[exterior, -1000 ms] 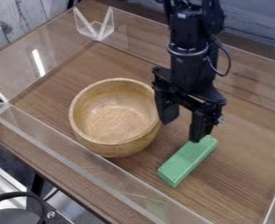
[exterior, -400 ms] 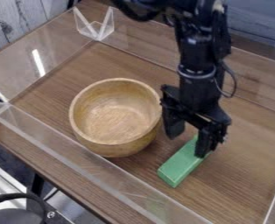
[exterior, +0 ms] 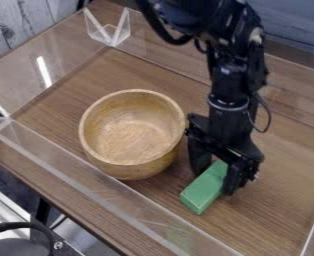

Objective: Put the green block in the brown bowl

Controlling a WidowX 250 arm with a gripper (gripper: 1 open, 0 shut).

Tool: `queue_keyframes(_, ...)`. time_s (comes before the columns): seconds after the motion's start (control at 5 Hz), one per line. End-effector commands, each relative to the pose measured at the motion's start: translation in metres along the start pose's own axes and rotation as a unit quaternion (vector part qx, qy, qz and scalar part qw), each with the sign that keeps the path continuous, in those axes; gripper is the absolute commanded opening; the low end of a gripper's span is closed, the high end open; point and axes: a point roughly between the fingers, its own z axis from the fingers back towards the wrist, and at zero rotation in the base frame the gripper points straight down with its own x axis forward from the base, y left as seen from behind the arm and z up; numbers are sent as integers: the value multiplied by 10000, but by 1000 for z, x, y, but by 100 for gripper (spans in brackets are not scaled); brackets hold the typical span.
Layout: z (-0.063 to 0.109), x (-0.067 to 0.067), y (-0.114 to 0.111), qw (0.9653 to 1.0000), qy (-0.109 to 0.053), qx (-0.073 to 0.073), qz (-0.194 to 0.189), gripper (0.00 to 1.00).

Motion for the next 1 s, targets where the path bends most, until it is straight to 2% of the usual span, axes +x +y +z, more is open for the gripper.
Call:
queue_keyframes(0.0, 5, 7, 0, 9999, -161, 36, -24, 0)
queue_keyframes(0.4, 24, 4, 2, 9997, -241, 34, -8, 0)
queue_keyframes(0.6, 42, 3, 5, 9993, -357, 59, 13, 0)
queue_keyframes(0.8, 71, 4, 13, 9984, -539, 143, 94, 0)
